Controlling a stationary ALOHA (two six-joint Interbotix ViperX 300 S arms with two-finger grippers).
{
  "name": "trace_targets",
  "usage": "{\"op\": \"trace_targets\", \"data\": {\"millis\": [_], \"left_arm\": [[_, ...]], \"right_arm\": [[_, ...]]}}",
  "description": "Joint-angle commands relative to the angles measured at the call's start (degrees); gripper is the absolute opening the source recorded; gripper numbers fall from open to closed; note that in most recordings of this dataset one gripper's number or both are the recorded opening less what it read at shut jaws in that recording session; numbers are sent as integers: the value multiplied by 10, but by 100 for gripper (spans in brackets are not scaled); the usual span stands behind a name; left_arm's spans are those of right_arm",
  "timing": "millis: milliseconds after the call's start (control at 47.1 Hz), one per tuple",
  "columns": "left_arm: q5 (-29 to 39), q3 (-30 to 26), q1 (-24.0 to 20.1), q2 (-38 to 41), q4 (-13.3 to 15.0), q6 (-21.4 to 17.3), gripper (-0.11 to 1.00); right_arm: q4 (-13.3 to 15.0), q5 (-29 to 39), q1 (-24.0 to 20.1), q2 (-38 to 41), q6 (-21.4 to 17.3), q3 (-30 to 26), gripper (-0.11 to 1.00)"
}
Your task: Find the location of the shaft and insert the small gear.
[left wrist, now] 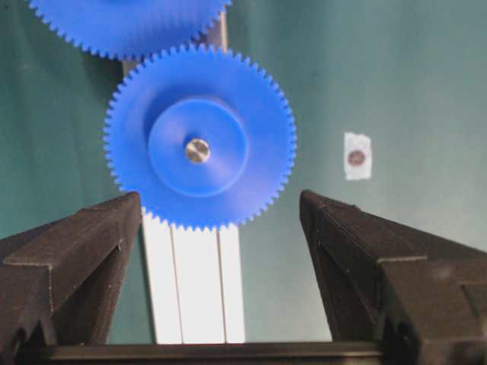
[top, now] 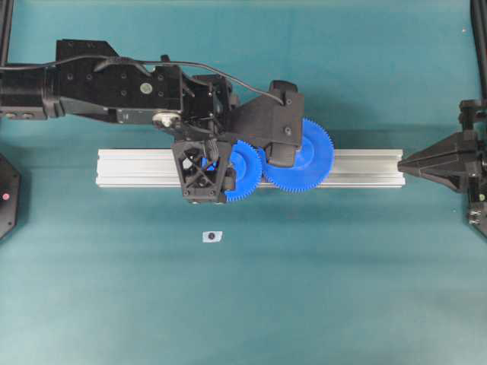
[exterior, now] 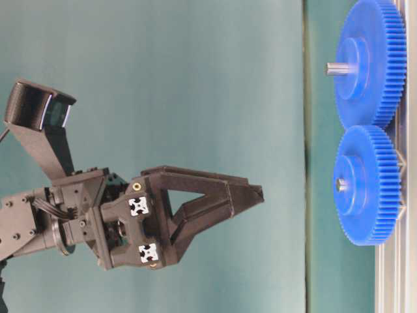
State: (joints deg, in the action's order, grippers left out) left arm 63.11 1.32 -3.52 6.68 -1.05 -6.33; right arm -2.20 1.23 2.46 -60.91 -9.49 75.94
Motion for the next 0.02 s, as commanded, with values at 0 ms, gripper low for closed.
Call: {"op": "trace_targets", "data": {"millis": [0], "left_arm": [[-2, -16, 1, -17, -2, 1, 80]], "right_arm": [[-1, -2, 2, 4, -6, -5, 0]]}}
